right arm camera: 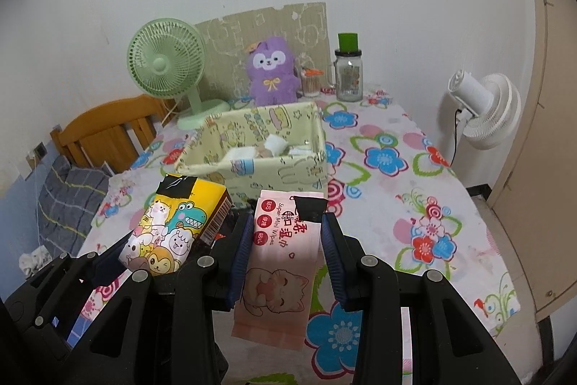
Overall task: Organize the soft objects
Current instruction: 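Carry the tissue pack with the left gripper while the right gripper carries the pink packet over the basket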
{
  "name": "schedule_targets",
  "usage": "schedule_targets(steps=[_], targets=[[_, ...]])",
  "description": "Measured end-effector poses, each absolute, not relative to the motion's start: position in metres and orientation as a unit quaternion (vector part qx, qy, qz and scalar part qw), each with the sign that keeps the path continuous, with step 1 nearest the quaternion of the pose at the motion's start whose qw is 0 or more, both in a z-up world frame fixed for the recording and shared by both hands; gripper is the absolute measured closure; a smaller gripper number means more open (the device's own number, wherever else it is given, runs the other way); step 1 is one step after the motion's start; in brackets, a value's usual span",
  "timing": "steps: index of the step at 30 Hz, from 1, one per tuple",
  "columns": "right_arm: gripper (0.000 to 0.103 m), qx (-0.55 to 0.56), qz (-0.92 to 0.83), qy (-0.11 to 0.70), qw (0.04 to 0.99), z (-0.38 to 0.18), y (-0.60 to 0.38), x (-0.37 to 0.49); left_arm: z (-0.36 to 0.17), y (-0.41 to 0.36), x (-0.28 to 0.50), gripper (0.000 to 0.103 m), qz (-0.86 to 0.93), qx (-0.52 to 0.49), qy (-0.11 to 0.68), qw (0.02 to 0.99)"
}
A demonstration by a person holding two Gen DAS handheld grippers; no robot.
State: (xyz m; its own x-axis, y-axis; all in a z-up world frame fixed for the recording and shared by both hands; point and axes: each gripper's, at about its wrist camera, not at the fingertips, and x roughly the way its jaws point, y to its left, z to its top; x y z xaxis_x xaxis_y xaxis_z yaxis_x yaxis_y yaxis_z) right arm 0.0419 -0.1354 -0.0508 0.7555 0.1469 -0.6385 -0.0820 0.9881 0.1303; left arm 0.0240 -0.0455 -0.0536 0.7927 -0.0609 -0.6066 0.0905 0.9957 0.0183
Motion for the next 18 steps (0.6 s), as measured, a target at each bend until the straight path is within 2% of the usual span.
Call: schedule_targets(steps=[18], targets=[[0.061, 0.043, 0.067, 0.317, 0.945, -0.018, -0.134, 0.046, -0.024, -0.044, 0.027, 0.054, -0.038, 0.031, 0.29, 0.956]])
